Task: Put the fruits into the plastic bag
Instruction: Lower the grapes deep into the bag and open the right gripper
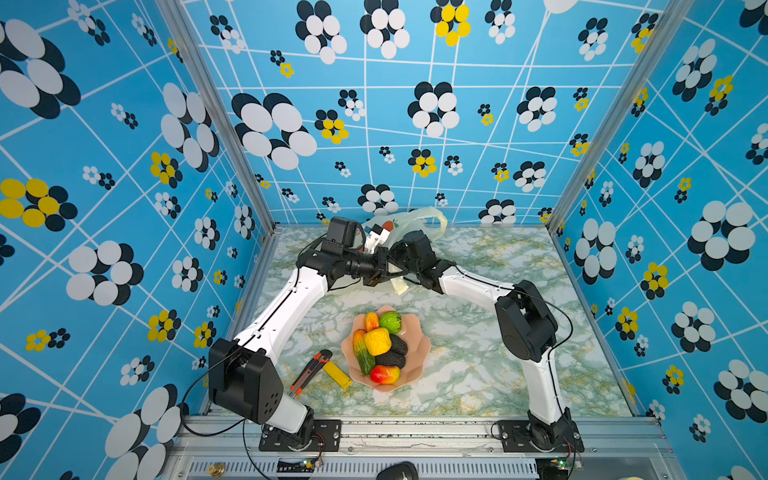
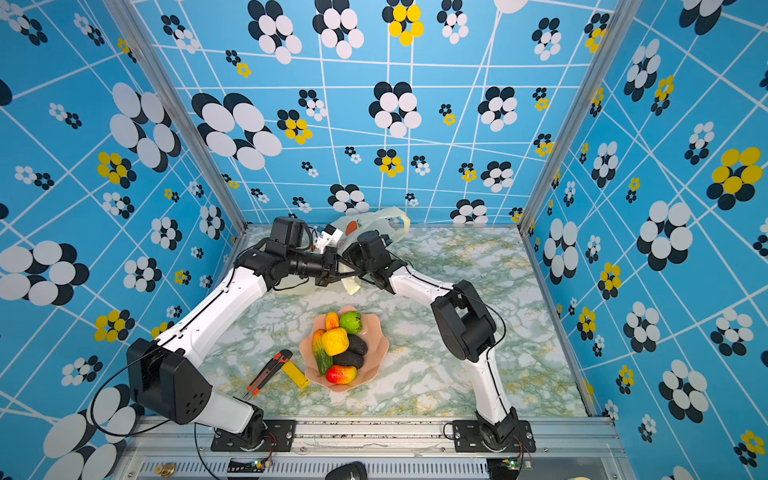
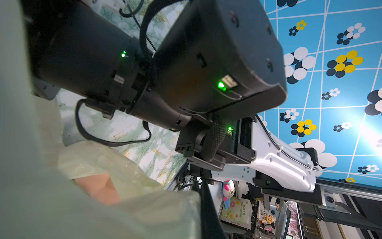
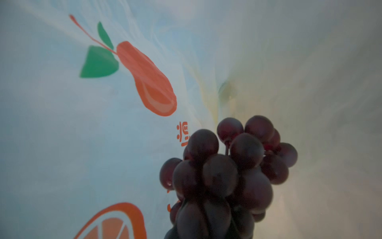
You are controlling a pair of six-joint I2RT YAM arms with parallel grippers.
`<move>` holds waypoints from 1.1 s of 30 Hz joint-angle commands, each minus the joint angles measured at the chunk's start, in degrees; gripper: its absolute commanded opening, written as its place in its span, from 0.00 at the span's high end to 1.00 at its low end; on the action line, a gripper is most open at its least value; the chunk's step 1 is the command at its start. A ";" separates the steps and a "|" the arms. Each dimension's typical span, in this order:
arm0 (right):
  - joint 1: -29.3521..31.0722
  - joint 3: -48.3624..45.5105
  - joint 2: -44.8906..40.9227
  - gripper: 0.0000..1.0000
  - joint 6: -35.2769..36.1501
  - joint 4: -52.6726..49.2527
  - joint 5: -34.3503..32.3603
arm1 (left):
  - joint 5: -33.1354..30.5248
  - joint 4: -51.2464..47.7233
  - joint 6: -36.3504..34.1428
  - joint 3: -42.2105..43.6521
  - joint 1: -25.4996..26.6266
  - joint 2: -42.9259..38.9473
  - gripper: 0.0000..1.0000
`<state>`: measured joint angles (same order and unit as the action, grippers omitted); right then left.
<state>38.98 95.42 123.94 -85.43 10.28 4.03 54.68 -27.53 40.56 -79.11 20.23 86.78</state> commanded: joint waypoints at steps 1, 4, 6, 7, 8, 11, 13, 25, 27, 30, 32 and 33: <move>-0.31 6.14 4.06 0.85 -0.98 -2.49 5.15 | 1.31 1.59 -0.31 1.06 -0.45 0.44 1.00; -0.23 9.89 7.41 0.84 -1.26 -3.73 7.99 | 1.60 2.43 0.24 1.48 -0.41 0.58 1.00; -0.31 11.29 9.27 0.84 -2.18 -2.73 9.22 | 1.83 2.87 0.57 1.67 -0.33 0.58 1.00; -0.31 11.83 10.22 0.83 -2.79 -1.98 9.77 | 1.92 3.09 0.66 1.92 -0.31 0.51 1.00; -0.39 12.45 11.07 0.82 -3.51 -1.33 10.23 | 2.01 3.27 0.76 2.18 -0.23 0.52 1.00; -0.50 14.39 13.45 0.78 -4.48 -0.44 11.62 | 2.02 3.47 0.92 2.90 -0.26 0.29 1.00; -0.53 15.78 14.73 0.75 -4.48 -0.30 12.37 | 2.15 3.71 1.01 3.38 -0.24 0.14 1.00; -1.53 18.63 18.05 0.36 -5.55 4.91 14.14 | 2.16 3.70 0.93 4.07 -0.71 0.08 1.00; -1.87 19.15 18.03 0.31 -5.06 5.05 14.80 | 2.02 3.39 0.77 4.33 -1.04 -0.14 1.00; -2.54 18.79 16.95 0.25 -3.74 4.25 15.04 | 1.07 1.76 -0.02 5.25 -1.96 -1.06 1.00; -3.09 18.20 15.61 0.20 -1.83 2.84 14.66 | 0.33 0.18 -1.07 5.88 -2.66 -1.94 1.00; -3.47 17.91 14.84 0.17 -0.70 1.71 14.41 | -0.06 -0.66 -1.58 6.34 -3.08 -2.66 1.00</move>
<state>36.56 113.21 140.55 -89.43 13.52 18.37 55.51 -25.61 40.97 -74.13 18.35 86.65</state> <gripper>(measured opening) 0.816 0.041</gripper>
